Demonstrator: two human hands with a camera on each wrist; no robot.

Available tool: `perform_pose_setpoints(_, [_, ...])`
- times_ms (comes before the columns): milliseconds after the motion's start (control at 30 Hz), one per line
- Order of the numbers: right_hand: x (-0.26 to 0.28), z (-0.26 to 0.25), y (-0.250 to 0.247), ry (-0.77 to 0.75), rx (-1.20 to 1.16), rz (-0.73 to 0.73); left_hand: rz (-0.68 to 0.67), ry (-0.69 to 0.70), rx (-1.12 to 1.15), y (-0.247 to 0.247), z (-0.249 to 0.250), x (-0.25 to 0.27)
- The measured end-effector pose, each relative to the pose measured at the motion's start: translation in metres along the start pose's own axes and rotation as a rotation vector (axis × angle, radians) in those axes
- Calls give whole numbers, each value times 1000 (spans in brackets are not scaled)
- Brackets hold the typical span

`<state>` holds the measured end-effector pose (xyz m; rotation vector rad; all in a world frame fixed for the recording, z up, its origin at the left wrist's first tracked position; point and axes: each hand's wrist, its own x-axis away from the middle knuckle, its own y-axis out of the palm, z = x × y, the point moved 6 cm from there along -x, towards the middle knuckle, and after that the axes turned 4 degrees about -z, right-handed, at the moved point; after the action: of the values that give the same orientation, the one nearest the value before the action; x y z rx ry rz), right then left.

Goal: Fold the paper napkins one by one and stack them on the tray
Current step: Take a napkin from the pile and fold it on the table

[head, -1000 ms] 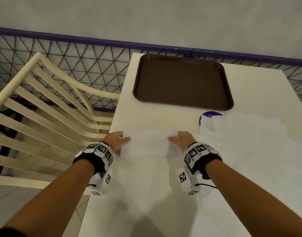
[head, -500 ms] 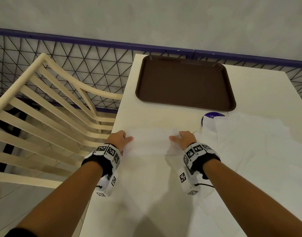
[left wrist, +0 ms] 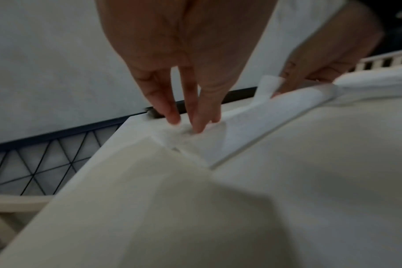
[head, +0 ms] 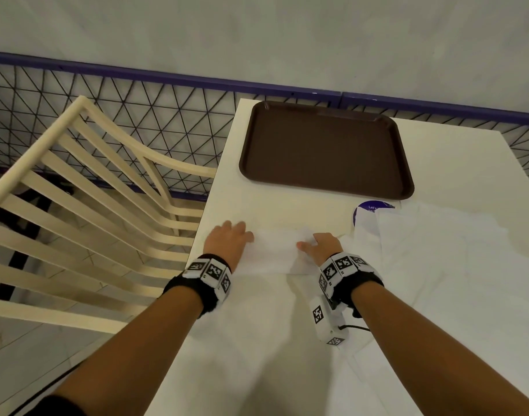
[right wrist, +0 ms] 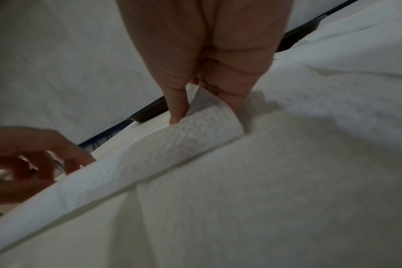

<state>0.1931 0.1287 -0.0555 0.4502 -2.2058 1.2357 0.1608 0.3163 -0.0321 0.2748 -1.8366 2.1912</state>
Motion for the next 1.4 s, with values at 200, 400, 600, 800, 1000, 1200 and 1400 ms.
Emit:
perform_pose_setpoints(200, [-1, 2, 1, 9, -13, -5, -164, -84, -38, 14, 14, 10])
perform_pose_setpoints(400, [30, -9, -5, -204, 72, 287, -110, -124, -79, 20, 18, 19])
perform_pose_setpoints(600, [81, -30, 77, -572, 614, 268, -58, -104, -126, 21, 19, 23])
perform_pose_setpoints(800, [74, -6, 93, -371, 574, -4, -59, -110, -138, 22, 18, 22])
perform_pose_setpoints(1000, [74, 28, 66, -238, 518, -36, -66, -102, -132, 23, 19, 25])
perform_pose_setpoints(1200, [72, 26, 62, -246, 561, -56, -7, 214, -202, 40, 68, 54])
perform_pose_setpoints(1400, [74, 23, 59, -241, 581, -78, -7, 147, -178, 56, 64, 70])
